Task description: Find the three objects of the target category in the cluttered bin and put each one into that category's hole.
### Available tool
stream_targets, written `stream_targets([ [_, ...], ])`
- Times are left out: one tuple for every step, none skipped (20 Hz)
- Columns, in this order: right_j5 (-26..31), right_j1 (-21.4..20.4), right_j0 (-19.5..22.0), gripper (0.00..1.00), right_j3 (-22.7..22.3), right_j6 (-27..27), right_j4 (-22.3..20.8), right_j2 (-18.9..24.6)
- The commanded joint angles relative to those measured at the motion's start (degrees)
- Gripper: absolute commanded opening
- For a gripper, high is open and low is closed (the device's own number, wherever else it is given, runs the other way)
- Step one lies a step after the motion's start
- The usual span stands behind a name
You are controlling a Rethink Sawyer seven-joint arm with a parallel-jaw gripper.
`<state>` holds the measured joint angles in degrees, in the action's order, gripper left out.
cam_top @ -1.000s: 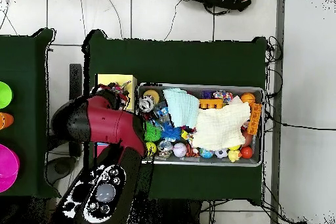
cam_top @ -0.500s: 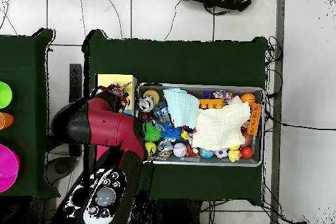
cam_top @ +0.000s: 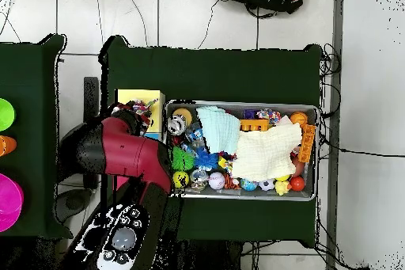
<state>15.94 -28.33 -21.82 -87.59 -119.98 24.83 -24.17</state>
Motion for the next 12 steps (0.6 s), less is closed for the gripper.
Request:
stream_targets([
  [3.99,0.49,0.33,1.00,-2.69,-13.70,2.80,3.94],
  [7.36,-0.29,-0.47,1.00,-1.58,-14.16,2.88,2.58],
  [9.60,-0.64,-0.77,1.00,-0.51,-14.39,2.83,1.68],
  [11.83,-0.99,-1.06,1.00,0.56,-14.63,2.77,0.79],
  [11.94,-0.91,-0.91,1.00,0.83,-14.34,2.69,0.70],
  [11.66,-0.77,-0.81,1.00,0.87,-13.98,2.51,0.70],
  [10.75,-0.80,-0.61,1.00,0.41,-13.59,2.37,0.92],
  [9.78,-0.86,-0.42,1.00,-0.13,-13.23,2.18,1.08],
  [8.50,-1.03,-0.02,1.00,-0.88,-12.67,2.04,1.62],
  [7.25,-1.27,0.61,1.00,-1.67,-11.95,1.81,2.32],
  [5.78,-1.57,1.31,1.00,-2.56,-11.26,1.65,3.27],
  [3.69,-1.18,2.02,1.00,-3.41,-10.83,1.49,4.32],
])
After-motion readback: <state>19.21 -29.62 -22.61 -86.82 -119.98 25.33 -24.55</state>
